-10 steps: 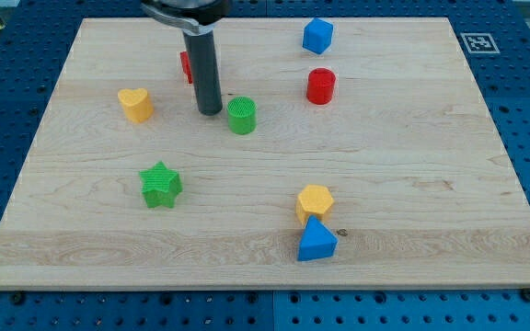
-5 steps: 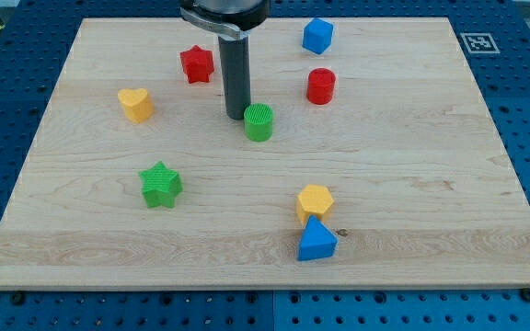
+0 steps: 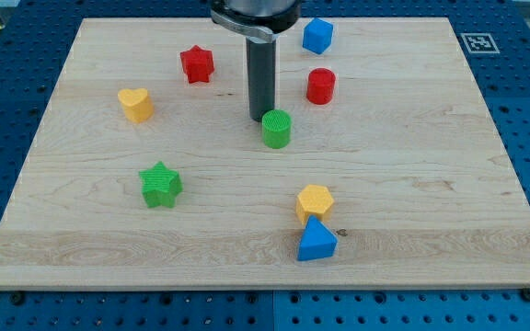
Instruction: Place the green circle on top of the yellow hexagon to form a vertical line
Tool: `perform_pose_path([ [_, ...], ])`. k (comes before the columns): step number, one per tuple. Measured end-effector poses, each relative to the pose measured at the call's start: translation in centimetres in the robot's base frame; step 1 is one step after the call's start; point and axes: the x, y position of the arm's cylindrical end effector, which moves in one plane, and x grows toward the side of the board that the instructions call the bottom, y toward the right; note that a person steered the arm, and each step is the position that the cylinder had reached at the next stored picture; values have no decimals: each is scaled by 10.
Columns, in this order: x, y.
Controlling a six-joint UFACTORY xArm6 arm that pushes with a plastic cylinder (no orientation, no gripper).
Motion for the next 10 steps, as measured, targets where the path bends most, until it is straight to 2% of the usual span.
perform_pose_path([
  [2, 22, 7],
  [3, 27, 33],
  [5, 28, 35],
  [10, 77, 35],
])
